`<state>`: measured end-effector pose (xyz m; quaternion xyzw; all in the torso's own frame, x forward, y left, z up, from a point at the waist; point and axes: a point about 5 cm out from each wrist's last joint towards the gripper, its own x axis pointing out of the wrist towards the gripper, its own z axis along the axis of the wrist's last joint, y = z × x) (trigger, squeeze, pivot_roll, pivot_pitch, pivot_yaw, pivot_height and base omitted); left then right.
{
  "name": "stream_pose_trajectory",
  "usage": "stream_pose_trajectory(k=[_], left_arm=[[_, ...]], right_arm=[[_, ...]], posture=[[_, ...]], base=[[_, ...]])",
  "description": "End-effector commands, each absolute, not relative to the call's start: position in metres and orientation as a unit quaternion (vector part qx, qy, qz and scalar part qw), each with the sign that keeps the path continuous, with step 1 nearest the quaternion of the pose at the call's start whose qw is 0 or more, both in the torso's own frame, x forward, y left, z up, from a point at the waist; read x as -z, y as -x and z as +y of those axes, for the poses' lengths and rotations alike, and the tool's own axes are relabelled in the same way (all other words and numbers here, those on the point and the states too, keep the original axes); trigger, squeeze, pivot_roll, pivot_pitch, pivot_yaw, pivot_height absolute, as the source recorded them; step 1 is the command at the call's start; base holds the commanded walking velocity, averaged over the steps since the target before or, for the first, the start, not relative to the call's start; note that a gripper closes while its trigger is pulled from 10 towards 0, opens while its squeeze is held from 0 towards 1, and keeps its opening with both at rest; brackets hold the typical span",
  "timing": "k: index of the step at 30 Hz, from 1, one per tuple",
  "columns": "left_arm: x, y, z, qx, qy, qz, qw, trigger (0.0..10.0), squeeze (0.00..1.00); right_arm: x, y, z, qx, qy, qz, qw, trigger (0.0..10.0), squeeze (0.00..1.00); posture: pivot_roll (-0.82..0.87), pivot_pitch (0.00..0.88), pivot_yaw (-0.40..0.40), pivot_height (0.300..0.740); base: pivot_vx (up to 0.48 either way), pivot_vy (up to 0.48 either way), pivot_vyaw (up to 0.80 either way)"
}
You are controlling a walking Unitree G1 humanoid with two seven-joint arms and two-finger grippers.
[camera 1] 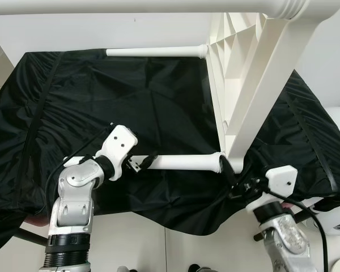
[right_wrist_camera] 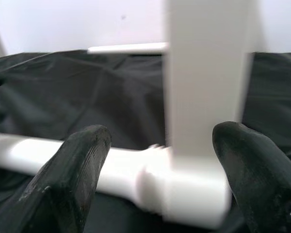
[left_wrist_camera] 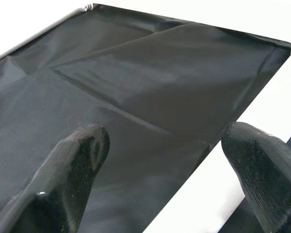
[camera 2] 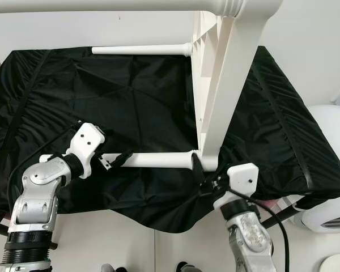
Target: Building children table
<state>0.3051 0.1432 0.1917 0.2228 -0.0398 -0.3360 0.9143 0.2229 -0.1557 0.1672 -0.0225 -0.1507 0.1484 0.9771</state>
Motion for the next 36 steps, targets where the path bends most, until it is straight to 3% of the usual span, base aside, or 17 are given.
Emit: stream_pose_trajectory(k=[1,16,20,21,22,23,29,30,31,34,36], left_arm=[[-0.191,-0.311,0.154,0.240,-0.230,-0.052,0.942,10.0,0.00],[-0.220,-0.291,0.161,0.213,-0.295,-0.103,0.926,10.0,0.00],[-0.222,-0.287,0.169,0.186,-0.257,-0.097,0.943,10.0,0.00],[-0.221,-0.286,0.170,0.186,-0.244,-0.095,0.947,10.0,0.22],[-0.221,-0.286,0.170,0.186,-0.244,-0.095,0.947,10.0,0.22],[-0.219,-0.285,0.171,0.185,-0.224,-0.092,0.952,10.0,1.00],[-0.217,-0.279,0.171,0.185,-0.233,-0.092,0.950,10.0,1.00],[-0.220,-0.275,0.169,0.198,-0.272,-0.108,0.935,10.0,0.00],[-0.220,-0.275,0.169,0.198,-0.272,-0.108,0.935,10.0,0.00],[-0.229,-0.256,0.160,0.253,-0.379,-0.145,0.878,10.0,0.00],[-0.238,-0.249,0.163,0.269,-0.412,-0.155,0.857,10.0,0.00]], right_arm=[[-0.168,-0.219,-0.151,-0.163,0.027,-0.154,0.974,10.0,0.00],[-0.166,-0.219,-0.139,-0.227,0.018,-0.137,0.964,10.0,0.00],[-0.167,-0.226,-0.137,-0.234,0.018,-0.139,0.962,10.0,0.00],[-0.168,-0.228,-0.138,-0.236,0.016,-0.141,0.961,10.0,0.00],[-0.168,-0.228,-0.138,-0.236,0.016,-0.141,0.961,10.0,0.00],[-0.169,-0.230,-0.139,-0.237,0.012,-0.142,0.961,10.0,1.00],[-0.174,-0.235,-0.144,-0.235,0.027,-0.146,0.961,10.0,1.00],[-0.177,-0.235,-0.144,-0.243,0.033,-0.151,0.958,10.0,0.00],[-0.177,-0.235,-0.144,-0.243,0.033,-0.151,0.958,10.0,0.00],[-0.180,-0.237,-0.148,-0.255,0.044,-0.156,0.953,10.0,0.02],[-0.180,-0.238,-0.149,-0.255,0.047,-0.156,0.953,10.0,0.00]], posture=[[-0.13,0.163,0.057,0.740],[-0.08,0.152,0.023,0.740],[-0.06,0.149,0.012,0.740],[-0.05,0.148,0.005,0.740],[-0.05,0.148,0.005,0.740],[-0.05,0.148,0.005,0.740],[-0.05,0.147,-0.005,0.740],[-0.05,0.145,-0.004,0.740],[-0.05,0.145,-0.004,0.740],[-0.05,0.148,0.001,0.740],[-0.04,0.148,-0.002,0.740]], base=[[0.000,0.000,0.00],[0.000,0.000,0.00],[0.000,0.000,0.00],[0.000,0.000,0.00],[0.000,0.000,0.00],[0.000,0.000,0.00],[0.000,0.000,0.00],[0.000,0.000,0.00],[0.000,0.000,0.00],[0.000,0.000,0.00],[0.000,0.000,0.00]])
